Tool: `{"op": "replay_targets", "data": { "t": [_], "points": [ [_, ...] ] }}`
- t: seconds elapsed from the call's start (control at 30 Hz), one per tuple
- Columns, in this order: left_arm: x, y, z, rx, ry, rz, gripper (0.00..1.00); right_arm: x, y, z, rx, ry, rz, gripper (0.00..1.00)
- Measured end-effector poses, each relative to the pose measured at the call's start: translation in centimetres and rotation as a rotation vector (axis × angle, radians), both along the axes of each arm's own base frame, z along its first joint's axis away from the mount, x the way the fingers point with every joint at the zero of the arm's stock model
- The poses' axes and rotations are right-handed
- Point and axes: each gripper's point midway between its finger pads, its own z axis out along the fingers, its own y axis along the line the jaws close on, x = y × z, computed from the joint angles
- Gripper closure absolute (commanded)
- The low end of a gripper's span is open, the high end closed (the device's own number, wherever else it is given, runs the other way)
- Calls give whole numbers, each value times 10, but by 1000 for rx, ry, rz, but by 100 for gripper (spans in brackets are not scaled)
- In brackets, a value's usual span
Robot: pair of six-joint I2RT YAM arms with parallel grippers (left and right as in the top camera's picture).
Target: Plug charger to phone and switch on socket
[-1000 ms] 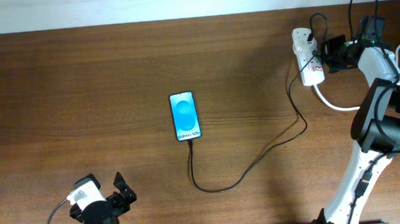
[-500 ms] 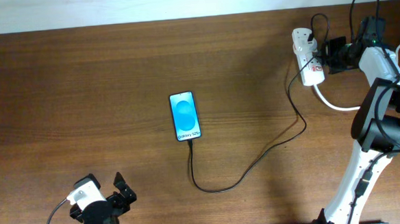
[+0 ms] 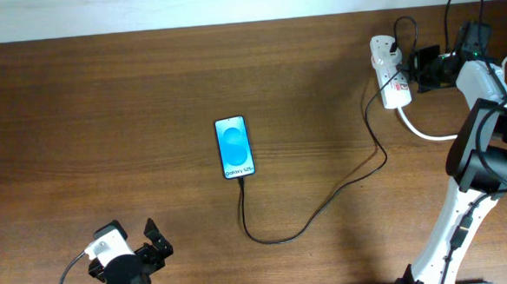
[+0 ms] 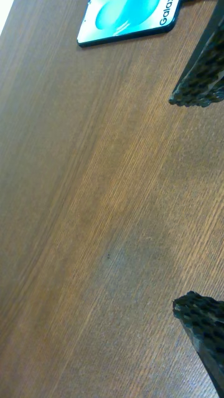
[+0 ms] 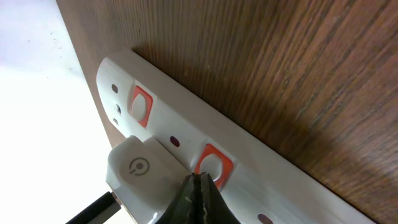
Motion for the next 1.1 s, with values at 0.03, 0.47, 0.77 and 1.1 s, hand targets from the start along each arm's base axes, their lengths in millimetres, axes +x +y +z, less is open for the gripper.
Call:
{"op": "replay_targets", "data": {
  "t": [0.03, 0.47, 0.77, 1.1],
  "points": [
    [0, 0, 0, 0, 0, 0, 1, 0, 0, 0, 0, 0, 0, 96],
    [0, 0, 0, 0, 0, 0, 1, 0, 1, -6, 3, 7, 2, 96],
    [0, 0, 0, 0, 0, 0, 1, -2, 2, -6, -8, 8, 30, 96],
    [0, 0, 0, 0, 0, 0, 1, -79, -91, 38, -156, 130, -98, 96]
  ]
}}
